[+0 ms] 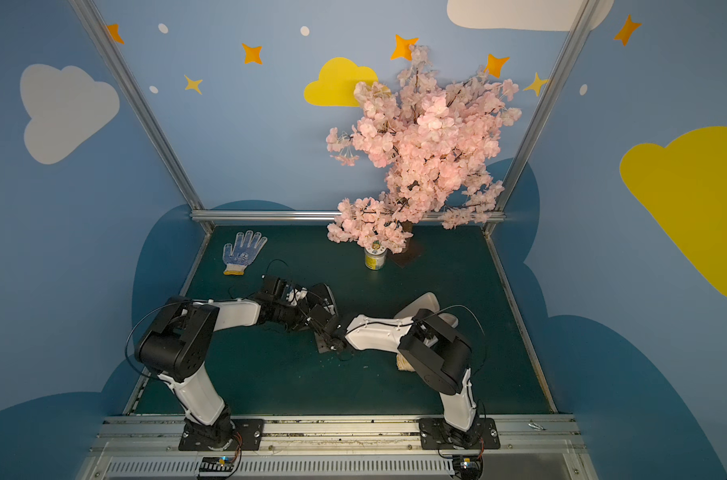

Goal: Put umbrellas into zippered umbrella sleeves
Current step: Zip the zipper on the umbrella sleeve.

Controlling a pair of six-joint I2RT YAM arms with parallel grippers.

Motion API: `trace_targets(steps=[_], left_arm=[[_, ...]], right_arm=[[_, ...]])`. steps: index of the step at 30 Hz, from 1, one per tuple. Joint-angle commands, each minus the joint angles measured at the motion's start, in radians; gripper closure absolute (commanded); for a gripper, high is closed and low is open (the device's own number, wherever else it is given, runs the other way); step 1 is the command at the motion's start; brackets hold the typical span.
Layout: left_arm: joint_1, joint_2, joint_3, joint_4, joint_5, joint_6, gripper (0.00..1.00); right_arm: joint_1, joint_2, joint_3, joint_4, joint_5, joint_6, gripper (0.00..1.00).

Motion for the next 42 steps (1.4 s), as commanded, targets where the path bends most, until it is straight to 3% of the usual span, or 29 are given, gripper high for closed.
trace_targets(steps=[1, 7, 15, 19, 27, 35, 38, 42], left_arm=[[-0.010, 0.053, -0.021, -0.128, -0.027, 0.016, 0.65], [-0.009, 0.059, -0.013, -0.144, -0.023, 0.029, 0.72], [0.003, 0.075, -0.007, -0.184, -0.036, 0.060, 0.87], [0.024, 0.064, -0.005, -0.236, -0.085, 0.087, 0.97], [0.033, 0.071, -0.001, -0.256, -0.109, 0.107, 0.97], [0.026, 0.078, 0.052, -0.297, -0.088, 0.127, 0.97], [0.021, 0.070, 0.129, -0.388, -0.114, 0.174, 0.92], [0.019, 0.061, 0.233, -0.477, -0.120, 0.226, 0.65]], right_arm=[[0.011, 0.026, 0.031, 0.008, 0.109, 0.022, 0.58], [0.020, 0.036, 0.027, 0.018, 0.185, 0.041, 0.75], [-0.006, 0.001, -0.004, 0.035, 0.193, -0.015, 1.00], [-0.048, -0.054, -0.083, 0.051, 0.161, 0.000, 1.00], [-0.158, -0.118, -0.168, 0.067, 0.087, 0.048, 1.00], [-0.147, -0.138, -0.170, 0.085, 0.018, 0.013, 1.00], [-0.097, -0.171, -0.182, 0.058, 0.010, 0.012, 1.00], [-0.037, -0.187, -0.184, 0.044, -0.032, 0.033, 1.00]])
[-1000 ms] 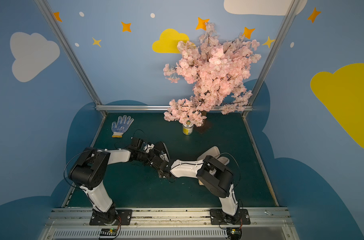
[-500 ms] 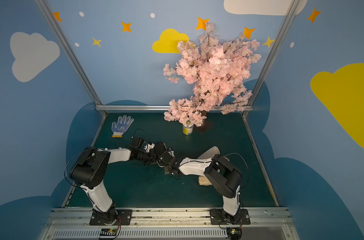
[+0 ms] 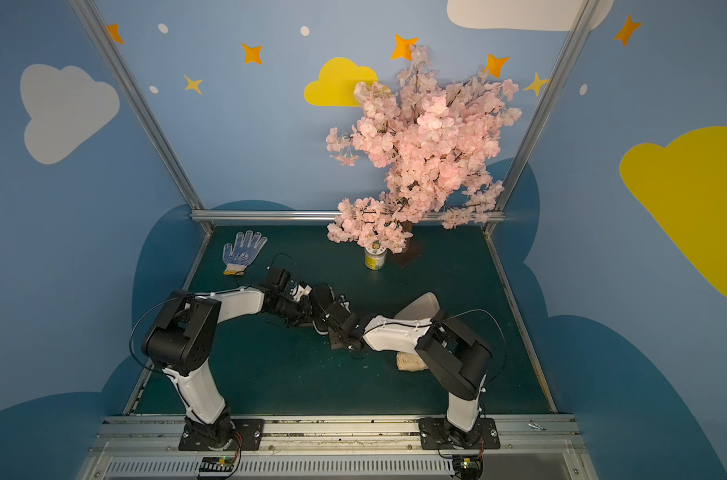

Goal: Put umbrellas into zippered umbrella sleeves
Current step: Zip the zipper on the umbrella sleeve.

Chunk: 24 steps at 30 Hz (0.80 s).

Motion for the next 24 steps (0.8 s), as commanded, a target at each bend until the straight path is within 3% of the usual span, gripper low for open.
trace_targets(steps=[1, 4, 8, 11, 15, 19, 24], left_arm=[[0.017, 0.005, 0.059, -0.164, -0.115, 0.071, 0.60], [0.042, -0.065, 0.048, -0.110, -0.114, 0.021, 0.49], [0.086, -0.248, -0.109, 0.014, -0.150, -0.102, 0.38], [0.112, -0.390, -0.260, 0.038, -0.224, -0.169, 0.37], [0.111, -0.521, -0.484, 0.220, -0.237, -0.312, 0.35], [0.110, -0.549, -0.646, 0.487, -0.247, -0.455, 0.34], [0.075, -0.484, -0.709, 0.710, -0.262, -0.554, 0.34]], right_arm=[[0.040, -0.037, -0.003, -0.069, 0.001, 0.031, 1.00], [0.068, -0.011, 0.017, -0.062, -0.054, 0.064, 1.00], [0.097, 0.042, 0.062, -0.026, -0.125, 0.112, 1.00], [0.115, 0.095, 0.111, -0.002, -0.158, 0.137, 1.00], [0.134, 0.132, 0.166, 0.015, -0.183, 0.151, 1.00], [0.147, 0.143, 0.191, 0.007, -0.188, 0.140, 1.00], [0.146, 0.140, 0.169, 0.014, -0.188, 0.145, 1.00]])
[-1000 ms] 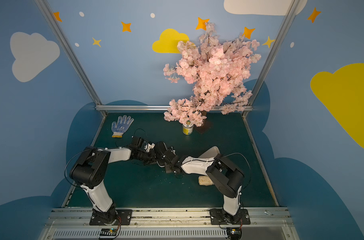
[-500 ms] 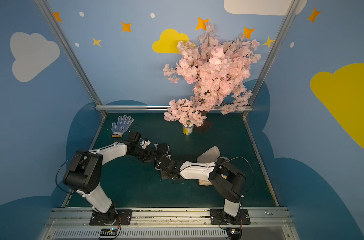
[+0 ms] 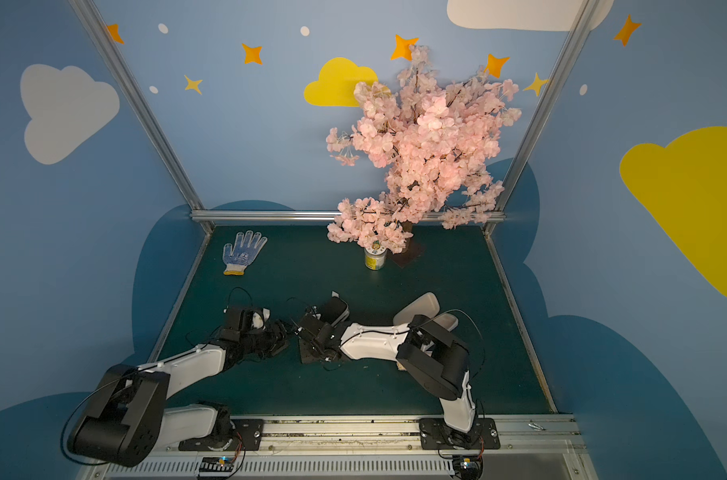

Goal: Put umbrellas into zippered umbrella sleeves
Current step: Zip the zipper on the umbrella sleeve.

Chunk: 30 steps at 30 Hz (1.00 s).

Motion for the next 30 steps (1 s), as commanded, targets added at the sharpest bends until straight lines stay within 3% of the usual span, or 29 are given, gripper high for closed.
trace_targets(steps=[1, 12, 18, 23, 25, 28, 30], left_arm=[[-0.031, 0.058, -0.045, 0.201, -0.062, -0.118, 0.34], [-0.130, 0.254, -0.097, 0.481, -0.130, -0.253, 0.46], [-0.139, 0.313, -0.086, 0.561, -0.120, -0.288, 0.61], [-0.138, 0.301, -0.073, 0.524, -0.137, -0.277, 0.77], [-0.138, 0.289, -0.068, 0.517, -0.125, -0.262, 0.72], [-0.135, 0.237, -0.081, 0.513, -0.091, -0.243, 0.48], [-0.140, 0.187, -0.104, 0.478, -0.089, -0.216, 0.39]], right_arm=[[0.006, 0.011, -0.003, 0.006, -0.017, 0.015, 1.00], [0.006, 0.005, -0.021, 0.058, -0.036, 0.026, 1.00], [-0.001, -0.004, -0.022, 0.079, -0.060, 0.034, 1.00], [-0.019, -0.025, -0.064, 0.073, -0.054, 0.035, 1.00], [-0.027, -0.033, -0.083, 0.084, -0.053, 0.035, 1.00], [-0.039, -0.035, -0.090, 0.100, -0.068, 0.041, 1.00], [-0.049, -0.045, -0.099, 0.128, -0.087, 0.050, 1.00]])
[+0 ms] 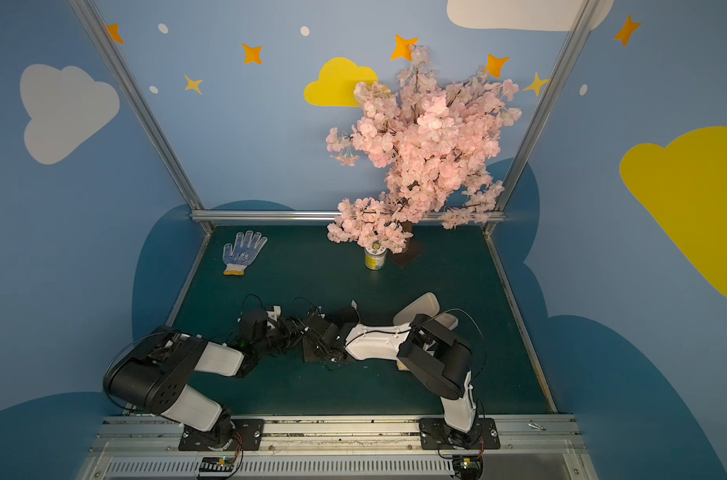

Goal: Put umbrellas into zippered umbrella sleeves
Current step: Zip the zipper on the umbrella sleeve.

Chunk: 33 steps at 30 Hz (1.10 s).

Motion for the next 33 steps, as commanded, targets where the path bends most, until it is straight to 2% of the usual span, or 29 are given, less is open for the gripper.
trace_targets(steps=[1, 5, 10, 15, 20, 24, 28, 33], left_arm=[[-0.005, -0.071, -0.038, -0.123, -0.010, 0.057, 0.37], [-0.005, -0.141, -0.041, -0.231, -0.038, 0.103, 0.34], [-0.008, -0.144, -0.022, -0.223, -0.036, 0.114, 0.33], [-0.033, -0.051, -0.053, -0.003, -0.055, -0.007, 0.33], [-0.124, 0.080, -0.076, 0.246, -0.131, -0.164, 0.32], [-0.143, 0.154, -0.066, 0.361, -0.115, -0.180, 0.32], [-0.103, 0.159, -0.029, 0.288, -0.033, -0.152, 0.32], [-0.126, 0.112, -0.023, 0.139, 0.011, -0.121, 0.31]], right_arm=[[-0.017, -0.041, -0.023, 0.032, -0.035, 0.017, 1.00], [-0.034, -0.088, -0.026, 0.047, -0.075, 0.016, 1.00], [-0.054, -0.151, -0.053, 0.086, -0.147, 0.031, 1.00], [-0.069, -0.165, -0.070, 0.104, -0.191, 0.054, 1.00], [-0.075, -0.140, -0.082, 0.130, -0.201, 0.076, 1.00], [-0.081, -0.121, -0.105, 0.182, -0.209, 0.105, 1.00], [-0.092, -0.105, -0.120, 0.256, -0.202, 0.134, 1.00], [-0.114, -0.075, -0.132, 0.363, -0.190, 0.161, 1.00]])
